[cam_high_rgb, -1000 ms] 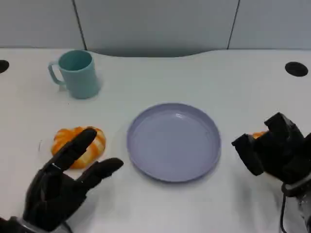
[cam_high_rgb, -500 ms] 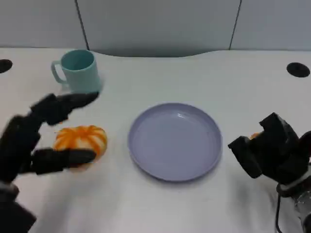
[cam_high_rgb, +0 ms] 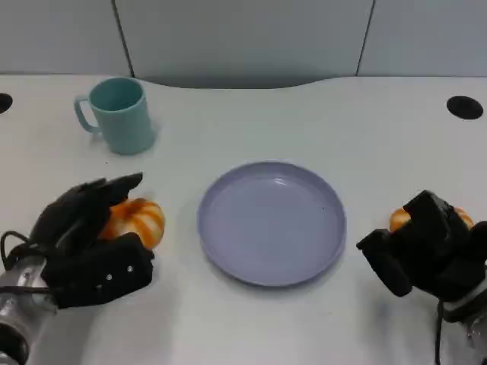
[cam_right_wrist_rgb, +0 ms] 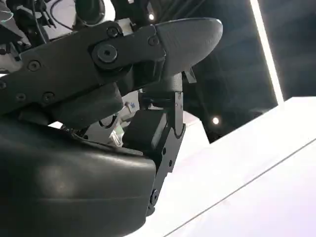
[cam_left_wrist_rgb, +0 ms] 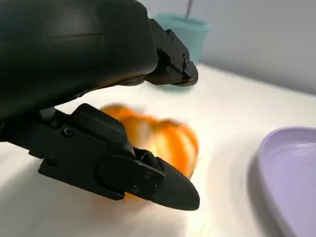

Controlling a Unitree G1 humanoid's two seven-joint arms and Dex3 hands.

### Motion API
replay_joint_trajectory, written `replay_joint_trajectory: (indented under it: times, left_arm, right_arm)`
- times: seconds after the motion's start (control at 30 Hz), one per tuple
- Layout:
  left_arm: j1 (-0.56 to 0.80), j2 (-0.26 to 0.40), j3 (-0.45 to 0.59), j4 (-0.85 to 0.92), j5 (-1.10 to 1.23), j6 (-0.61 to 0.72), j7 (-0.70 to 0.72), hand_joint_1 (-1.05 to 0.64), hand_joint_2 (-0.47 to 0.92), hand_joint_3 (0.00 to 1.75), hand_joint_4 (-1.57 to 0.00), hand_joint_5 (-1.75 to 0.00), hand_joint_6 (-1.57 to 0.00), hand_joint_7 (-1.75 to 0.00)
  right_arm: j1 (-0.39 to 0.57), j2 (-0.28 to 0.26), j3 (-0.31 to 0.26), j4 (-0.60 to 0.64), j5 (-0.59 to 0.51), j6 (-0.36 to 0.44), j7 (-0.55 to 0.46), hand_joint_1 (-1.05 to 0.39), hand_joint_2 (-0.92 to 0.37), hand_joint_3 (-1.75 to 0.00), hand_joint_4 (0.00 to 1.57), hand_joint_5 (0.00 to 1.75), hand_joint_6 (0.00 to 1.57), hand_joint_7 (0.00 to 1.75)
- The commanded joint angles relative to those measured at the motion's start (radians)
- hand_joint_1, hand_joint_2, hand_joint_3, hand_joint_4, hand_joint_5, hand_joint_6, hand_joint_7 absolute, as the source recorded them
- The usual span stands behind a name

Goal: Grasp the bread from the table and place it into the plate.

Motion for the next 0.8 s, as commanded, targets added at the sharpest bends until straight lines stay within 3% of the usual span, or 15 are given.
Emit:
replay_joint_trajectory:
  times: [0.03,0.07,0.13,0.17,0.2,0.27,0.57,0.7,0.8]
  left_arm:
    - [-0.020,-0.001,-0.021,0.051,-0.082,0.052,-0.075,-0.77,0.81,0.00,-0.33,-0.16,-0.38,-0.03]
    - [-0.020,-0.001,-0.027,0.054,-0.096,0.062,-0.084,-0.67,0.79,0.00,-0.45,-0.16,-0.47,-0.03]
    - [-0.017,-0.003,-0.033,0.056,-0.125,0.074,-0.088,-0.61,0.78,0.00,-0.53,-0.14,-0.52,-0.02]
    - [-0.013,-0.005,-0.032,0.057,-0.140,0.075,-0.074,-0.35,0.82,0.01,-0.81,-0.21,-0.80,-0.09]
    - [-0.009,-0.006,-0.033,0.057,-0.153,0.075,-0.064,-0.25,0.84,0.01,-0.94,-0.22,-0.93,-0.11]
    - [-0.005,-0.009,-0.028,0.054,-0.182,0.064,-0.036,-0.18,0.87,0.01,-1.07,-0.22,-1.06,-0.12]
    - [-0.081,-0.014,-0.003,0.019,-0.280,-0.045,0.072,-0.11,0.85,0.00,-1.13,-0.17,-1.10,-0.07]
    - [-0.136,-0.031,0.022,0.002,-0.334,-0.113,0.081,-0.11,0.85,0.00,-1.16,-0.16,-1.12,-0.06]
    - [-0.170,-0.056,0.029,-0.020,-0.366,-0.159,0.068,-0.15,0.86,0.01,-1.19,-0.14,-1.14,-0.05]
  right_arm:
    - [0.034,0.003,0.007,-0.060,0.036,0.033,-0.006,-0.59,-0.92,-0.15,1.11,1.55,1.10,0.91]
    - [0.038,0.003,0.009,-0.069,0.040,0.045,-0.012,-0.59,-0.92,-0.14,1.11,1.56,1.11,0.87]
    - [0.043,0.007,0.008,-0.076,0.045,0.040,-0.015,-0.59,-0.92,-0.14,1.11,1.56,1.12,0.85]
    - [0.042,0.016,0.001,-0.073,0.049,0.006,-0.013,-0.59,-0.92,-0.17,1.11,1.53,1.12,0.83]
    - [0.042,0.023,-0.005,-0.070,0.051,-0.021,-0.011,-0.58,-0.92,-0.19,1.11,1.52,1.13,0.82]
    - [0.031,0.009,0.010,-0.058,0.042,0.010,-0.013,-0.59,-0.92,-0.19,1.11,1.51,1.13,0.82]
    - [-0.016,-0.015,0.034,-0.031,0.030,0.045,-0.054,-0.59,-0.92,-0.13,1.13,1.51,1.15,0.82]
    - [-0.026,-0.007,0.038,-0.025,0.025,-0.011,-0.049,-0.58,-0.92,-0.15,1.11,1.56,1.16,0.88]
    - [-0.038,-0.006,0.044,-0.008,0.023,0.002,-0.051,-0.57,-0.92,-0.13,1.11,1.56,1.15,0.92]
